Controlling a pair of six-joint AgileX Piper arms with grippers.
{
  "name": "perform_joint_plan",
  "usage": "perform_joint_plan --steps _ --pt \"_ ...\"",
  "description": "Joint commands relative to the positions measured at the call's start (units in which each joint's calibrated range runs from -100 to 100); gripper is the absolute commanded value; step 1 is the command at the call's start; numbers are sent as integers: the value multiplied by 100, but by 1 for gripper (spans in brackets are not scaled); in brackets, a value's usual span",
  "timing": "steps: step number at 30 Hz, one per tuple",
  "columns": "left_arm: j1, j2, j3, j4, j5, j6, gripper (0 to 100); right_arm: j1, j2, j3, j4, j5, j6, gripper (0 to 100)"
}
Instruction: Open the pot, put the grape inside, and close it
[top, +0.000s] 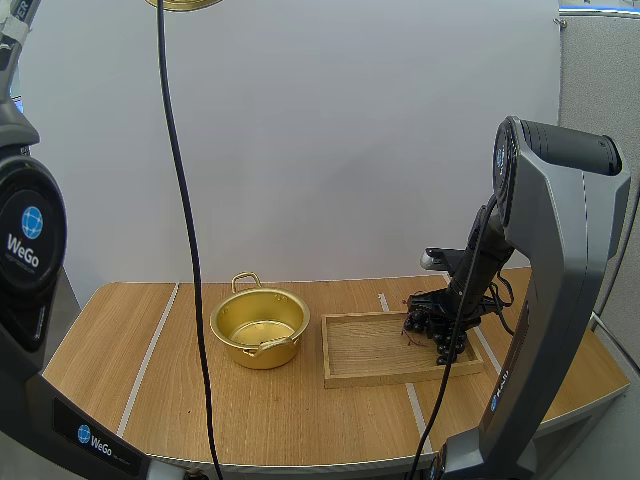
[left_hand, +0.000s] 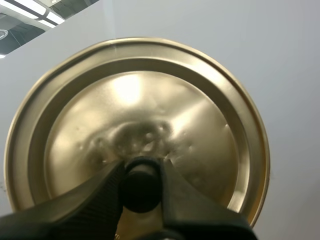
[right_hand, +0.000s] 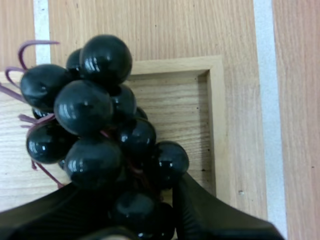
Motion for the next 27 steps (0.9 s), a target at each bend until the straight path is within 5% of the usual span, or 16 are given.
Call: perform_joint_plan --steps 1,15,27 --pt "-8 -30 -35 50 -208 -51 0 2 -47 -25 165 -36 -21 0" --pt "-8 -30 -35 50 -208 -51 0 2 -1704 -25 292 399 -21 0" --pt "-8 -30 -35 50 -208 -51 0 2 -3407 -131 1228 1374 -329 0"
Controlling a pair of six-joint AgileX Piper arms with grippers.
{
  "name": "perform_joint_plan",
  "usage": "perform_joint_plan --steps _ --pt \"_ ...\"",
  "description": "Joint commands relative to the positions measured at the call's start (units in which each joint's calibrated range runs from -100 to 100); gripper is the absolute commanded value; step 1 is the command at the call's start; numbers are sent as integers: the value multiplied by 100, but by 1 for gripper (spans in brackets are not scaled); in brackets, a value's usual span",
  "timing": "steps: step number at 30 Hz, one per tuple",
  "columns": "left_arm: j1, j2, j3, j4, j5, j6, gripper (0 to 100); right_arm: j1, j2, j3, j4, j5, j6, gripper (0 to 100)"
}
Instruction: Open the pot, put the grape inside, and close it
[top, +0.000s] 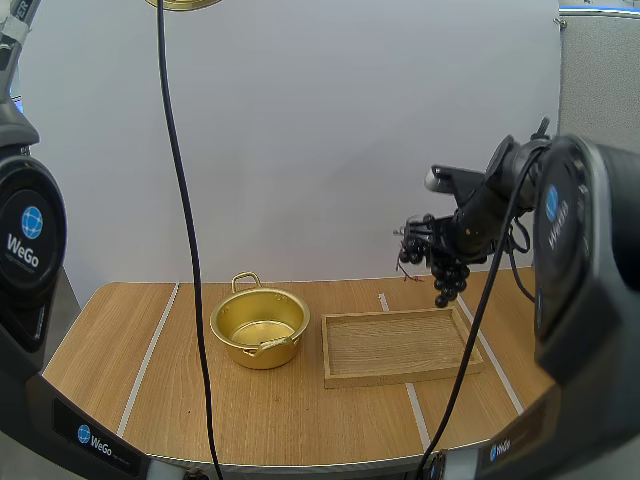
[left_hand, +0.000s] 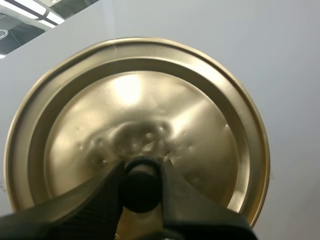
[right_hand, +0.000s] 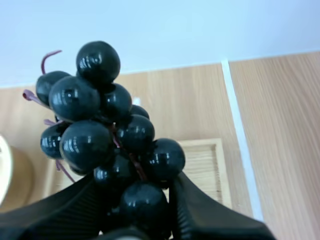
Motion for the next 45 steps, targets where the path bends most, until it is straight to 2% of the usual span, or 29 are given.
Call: perform_joint_plan --steps 1,5,10,15,19,27,30,37,45 --pt "-8 -30 -35 50 -208 -51 0 2 -484 -231 495 749 -358 0" --pt "-8 -30 -35 50 -208 -51 0 2 -503 -733 758 1684 -429 0" --pt "-8 -30 -35 50 -208 -51 0 34 -503 -1292 1409 2589 -840 0" --pt "-8 -30 -35 50 -208 -51 0 538 -454 -1435 1419 2627 -873 0" --pt "-8 -30 -35 50 -208 -51 0 1072 -322 -1435 1128 2283 -649 0" --pt "-8 -30 -35 50 -208 -51 0 2216 198 -1435 -237 1262 330 0" --pt "-8 -30 -35 50 -208 -51 0 2518 393 -1435 -648 953 631 0" --pt "-8 -30 -35 50 -208 -51 0 2905 949 -1435 -938 568 889 0" --pt "-8 -30 -35 50 -208 -51 0 2980 1463 -1505 -893 337 889 0"
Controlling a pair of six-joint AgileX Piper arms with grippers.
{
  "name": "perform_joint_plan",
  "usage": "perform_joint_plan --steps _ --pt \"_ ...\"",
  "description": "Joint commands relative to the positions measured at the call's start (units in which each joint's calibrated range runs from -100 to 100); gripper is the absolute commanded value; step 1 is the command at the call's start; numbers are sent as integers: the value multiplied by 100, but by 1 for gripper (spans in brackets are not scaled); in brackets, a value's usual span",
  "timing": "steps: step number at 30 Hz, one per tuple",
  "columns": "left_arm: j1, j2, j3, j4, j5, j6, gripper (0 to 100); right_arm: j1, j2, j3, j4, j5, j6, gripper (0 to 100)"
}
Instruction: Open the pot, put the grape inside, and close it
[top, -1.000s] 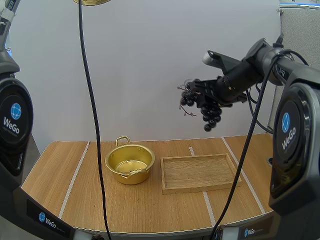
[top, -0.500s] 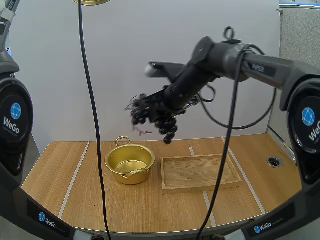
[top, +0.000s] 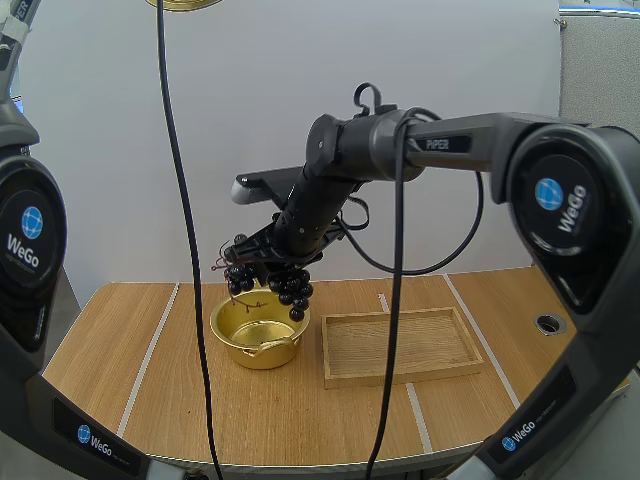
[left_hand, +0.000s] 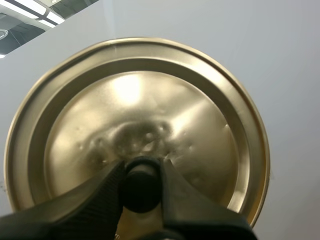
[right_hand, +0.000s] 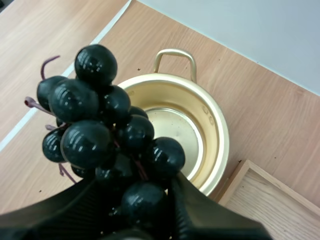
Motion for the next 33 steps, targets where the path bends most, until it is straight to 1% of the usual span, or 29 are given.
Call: perform_joint_plan --steps 1,14,22,23,27,33 --pt "-8 -30 -35 50 -208 -51 0 4 96 -154 2 -135 17 0" --pt "-8 -30 -35 50 -208 -51 0 4 571 -597 -3 -158 -58 0" --pt "-8 -30 -35 50 -208 -51 0 4 1112 -938 -145 -128 -58 0" --pt "-8 -30 -35 50 -208 -51 0 4 1374 -1044 -154 -123 -91 0" --pt "-8 -30 -35 50 -208 -51 0 4 1663 -1044 -154 -390 -149 0" --pt "-8 -30 -35 50 -208 -51 0 34 2026 -1044 -154 -494 -243 0"
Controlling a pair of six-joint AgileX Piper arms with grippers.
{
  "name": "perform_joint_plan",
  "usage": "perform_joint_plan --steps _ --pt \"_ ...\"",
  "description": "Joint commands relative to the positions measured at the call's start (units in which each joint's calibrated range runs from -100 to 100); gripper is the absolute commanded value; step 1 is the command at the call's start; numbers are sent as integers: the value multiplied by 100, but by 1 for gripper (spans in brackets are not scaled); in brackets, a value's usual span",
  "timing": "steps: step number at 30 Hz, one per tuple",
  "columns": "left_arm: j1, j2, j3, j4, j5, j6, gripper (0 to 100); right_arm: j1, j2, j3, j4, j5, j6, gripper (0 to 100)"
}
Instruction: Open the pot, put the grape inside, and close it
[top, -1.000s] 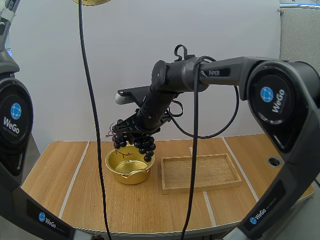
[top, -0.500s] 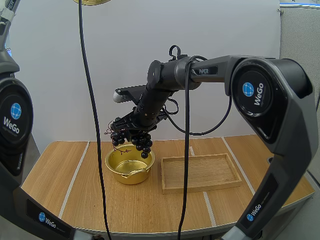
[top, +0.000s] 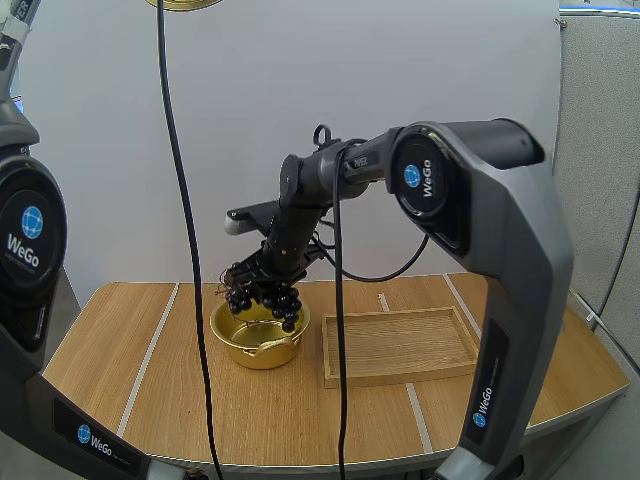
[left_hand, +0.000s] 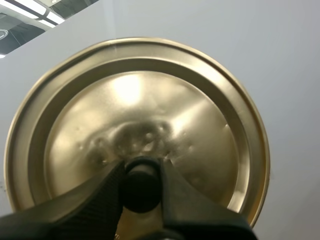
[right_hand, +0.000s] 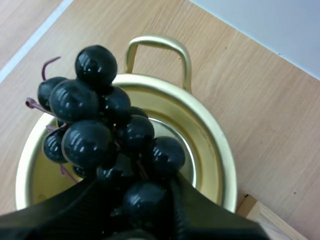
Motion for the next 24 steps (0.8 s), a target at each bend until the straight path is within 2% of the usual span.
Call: perform_joint_plan --steps 1,13,24 --pt "-8 -30 -35 50 -208 -51 0 12 88 -58 -18 -111 -86 0" --pt "-8 -30 -35 50 -208 -51 0 12 523 -58 -57 -348 -105 0" --pt "-8 -30 -35 50 -208 -51 0 154 811 -58 -280 -254 -66 0"
